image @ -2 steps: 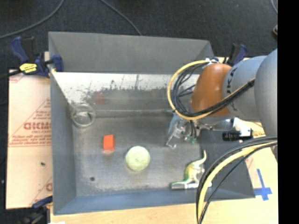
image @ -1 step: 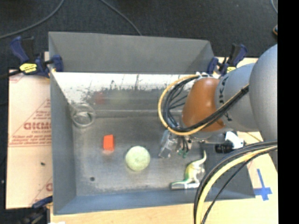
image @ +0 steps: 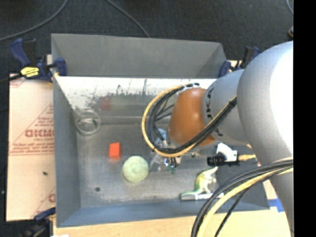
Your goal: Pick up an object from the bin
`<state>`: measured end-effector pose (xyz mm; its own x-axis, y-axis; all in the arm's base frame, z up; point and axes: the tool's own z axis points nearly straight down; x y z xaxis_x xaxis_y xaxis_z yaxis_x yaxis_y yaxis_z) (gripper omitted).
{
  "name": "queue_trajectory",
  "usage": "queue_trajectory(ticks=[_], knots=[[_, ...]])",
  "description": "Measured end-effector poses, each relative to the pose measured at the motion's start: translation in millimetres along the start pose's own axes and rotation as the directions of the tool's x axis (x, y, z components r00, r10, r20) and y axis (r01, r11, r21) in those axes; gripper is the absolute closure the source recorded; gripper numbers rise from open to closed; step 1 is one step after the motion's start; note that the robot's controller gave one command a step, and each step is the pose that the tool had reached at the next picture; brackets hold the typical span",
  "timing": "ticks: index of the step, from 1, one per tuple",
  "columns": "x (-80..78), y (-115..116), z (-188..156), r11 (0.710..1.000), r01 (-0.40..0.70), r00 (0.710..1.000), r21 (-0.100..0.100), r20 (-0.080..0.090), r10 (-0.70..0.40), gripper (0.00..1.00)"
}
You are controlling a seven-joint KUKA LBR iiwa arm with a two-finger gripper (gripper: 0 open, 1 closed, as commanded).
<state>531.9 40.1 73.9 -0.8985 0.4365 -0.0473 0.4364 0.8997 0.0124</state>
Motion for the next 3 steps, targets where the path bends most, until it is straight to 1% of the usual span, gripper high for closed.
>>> queue_trajectory(ticks=[1, 2, 3], knots=[[28.0, 49, 0, 0.987, 0.16, 0.987, -0.002, 0.007, -0.16, 1.0], [29.9, 47, 2, 0.987, 0.158, 0.987, 0.001, 0.0, -0.158, 0.0], [-16.9, 46, -44, 0.802, 0.597, 0.802, 0.003, 0.007, -0.597, 0.0]])
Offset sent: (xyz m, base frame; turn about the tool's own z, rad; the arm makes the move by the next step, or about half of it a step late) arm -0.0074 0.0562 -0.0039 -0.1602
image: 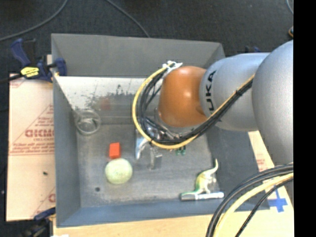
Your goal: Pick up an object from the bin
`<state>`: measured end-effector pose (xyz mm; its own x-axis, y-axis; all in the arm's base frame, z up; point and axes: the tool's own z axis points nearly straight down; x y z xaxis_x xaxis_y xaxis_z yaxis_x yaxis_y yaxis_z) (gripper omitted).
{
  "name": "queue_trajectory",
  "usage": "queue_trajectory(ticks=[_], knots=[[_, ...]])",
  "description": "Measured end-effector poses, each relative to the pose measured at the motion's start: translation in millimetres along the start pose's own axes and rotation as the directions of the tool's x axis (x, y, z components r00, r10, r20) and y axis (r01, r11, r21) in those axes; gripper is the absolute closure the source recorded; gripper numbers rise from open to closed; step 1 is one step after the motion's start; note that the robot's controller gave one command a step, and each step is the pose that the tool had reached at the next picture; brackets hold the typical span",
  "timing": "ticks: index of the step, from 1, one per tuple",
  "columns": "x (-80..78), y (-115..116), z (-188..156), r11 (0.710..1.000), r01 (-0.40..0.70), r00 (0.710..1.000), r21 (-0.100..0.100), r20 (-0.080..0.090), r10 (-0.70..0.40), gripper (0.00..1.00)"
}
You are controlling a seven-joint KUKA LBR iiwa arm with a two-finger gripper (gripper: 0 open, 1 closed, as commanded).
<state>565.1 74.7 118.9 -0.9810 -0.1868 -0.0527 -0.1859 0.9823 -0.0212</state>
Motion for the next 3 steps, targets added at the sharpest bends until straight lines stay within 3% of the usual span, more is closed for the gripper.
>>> queue_trajectory(ticks=[1, 2, 3], knots=[[-56.7, -18, 37, 0.96, 0.281, 0.96, 0.002, 0.005, -0.281, 0.0], [-63.9, -70, 47, 0.981, 0.192, 0.981, 0.005, 0.014, -0.192, 0.0], [-63.6, -67, 47, 0.981, 0.192, 0.981, 0.002, 0.013, -0.192, 1.0]])
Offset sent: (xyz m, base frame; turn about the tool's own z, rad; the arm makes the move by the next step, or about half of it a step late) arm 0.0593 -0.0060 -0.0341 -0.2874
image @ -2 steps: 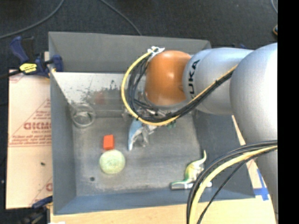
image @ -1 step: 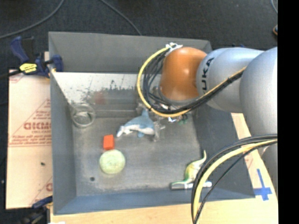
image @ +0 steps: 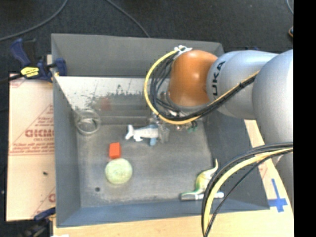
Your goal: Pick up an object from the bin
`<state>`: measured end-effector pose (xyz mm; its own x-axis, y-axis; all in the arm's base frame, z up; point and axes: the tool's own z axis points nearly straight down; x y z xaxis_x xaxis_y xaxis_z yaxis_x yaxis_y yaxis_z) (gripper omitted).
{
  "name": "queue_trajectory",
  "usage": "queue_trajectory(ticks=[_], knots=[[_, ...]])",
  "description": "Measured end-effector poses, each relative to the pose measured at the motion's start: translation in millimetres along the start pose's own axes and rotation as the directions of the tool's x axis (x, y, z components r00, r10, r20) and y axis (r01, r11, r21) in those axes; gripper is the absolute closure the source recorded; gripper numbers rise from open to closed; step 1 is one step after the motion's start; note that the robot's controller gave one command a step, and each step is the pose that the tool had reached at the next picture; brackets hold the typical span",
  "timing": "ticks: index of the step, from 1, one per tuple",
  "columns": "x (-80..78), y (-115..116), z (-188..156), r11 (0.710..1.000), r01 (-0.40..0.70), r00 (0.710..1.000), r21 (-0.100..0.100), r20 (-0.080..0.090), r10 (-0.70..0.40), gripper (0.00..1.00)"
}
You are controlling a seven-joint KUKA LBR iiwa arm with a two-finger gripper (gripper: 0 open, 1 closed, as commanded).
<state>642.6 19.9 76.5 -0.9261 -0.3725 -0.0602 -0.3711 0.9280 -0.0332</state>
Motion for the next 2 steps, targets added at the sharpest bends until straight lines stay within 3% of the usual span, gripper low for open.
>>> queue_trajectory(ticks=[1, 2], knots=[[26.4, 7, -154, 0.998, 0.06, 0.998, 0.006, 0.012, -0.06, 1.0], [19.0, 32, -169, 0.989, 0.148, 0.989, 0.012, 0.022, -0.148, 1.0]])
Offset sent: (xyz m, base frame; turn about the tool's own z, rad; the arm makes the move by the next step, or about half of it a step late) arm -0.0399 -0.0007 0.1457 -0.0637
